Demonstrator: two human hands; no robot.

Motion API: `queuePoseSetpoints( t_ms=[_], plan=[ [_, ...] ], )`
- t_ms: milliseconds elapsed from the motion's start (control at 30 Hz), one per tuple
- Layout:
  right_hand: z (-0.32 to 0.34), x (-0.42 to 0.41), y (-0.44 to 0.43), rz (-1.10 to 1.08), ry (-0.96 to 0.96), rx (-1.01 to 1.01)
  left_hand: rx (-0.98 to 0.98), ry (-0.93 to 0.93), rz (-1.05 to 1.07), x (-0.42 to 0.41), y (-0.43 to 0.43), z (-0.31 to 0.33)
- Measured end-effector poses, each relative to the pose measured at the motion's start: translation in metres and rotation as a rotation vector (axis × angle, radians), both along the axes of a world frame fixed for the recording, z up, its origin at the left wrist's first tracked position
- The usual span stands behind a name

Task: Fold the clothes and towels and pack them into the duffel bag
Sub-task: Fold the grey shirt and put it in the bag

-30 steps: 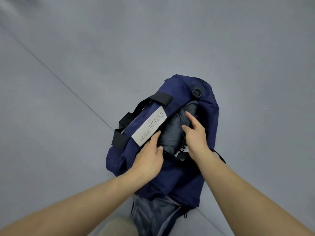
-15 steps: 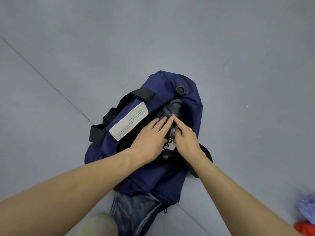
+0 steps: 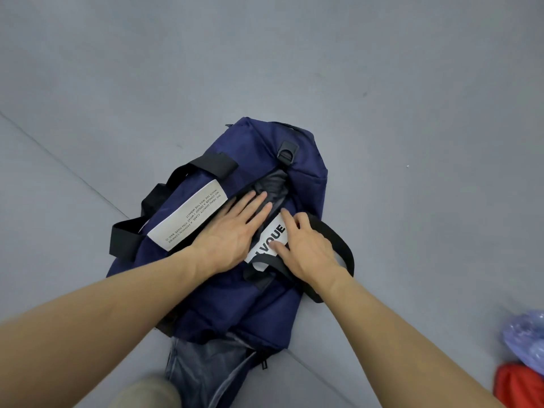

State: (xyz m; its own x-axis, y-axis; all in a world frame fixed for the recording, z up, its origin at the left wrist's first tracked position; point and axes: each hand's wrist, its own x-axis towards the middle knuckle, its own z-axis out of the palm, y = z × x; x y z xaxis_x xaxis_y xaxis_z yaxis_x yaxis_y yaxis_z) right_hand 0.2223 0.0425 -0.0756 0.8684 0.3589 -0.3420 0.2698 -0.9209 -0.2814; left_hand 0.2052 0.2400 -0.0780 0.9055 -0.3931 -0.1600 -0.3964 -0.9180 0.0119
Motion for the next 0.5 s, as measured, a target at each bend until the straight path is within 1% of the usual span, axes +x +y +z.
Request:
queuePoseSetpoints(
  t_ms=[100,167,367,500],
  plan=[
    [0.001,0.004,-0.004,-0.089,0.048,-0.013,0.002,-0.004,-0.005,0.002,0.002,0.001],
    [0.001,0.003,-0.005,-0.15,0.067,0.022,0.0,-0.009,-0.005,0.002,0.002,0.001],
    [-0.003,0.004,0.001,-0.343,0.134,0.239,0.009,-0.002,0.0,0.001,-0.001,0.002],
    [-0.006,-0.009,-0.005,-0.363,0.068,0.364,0.03,-0.009,-0.002,-0.001,-0.002,0.003]
  ],
)
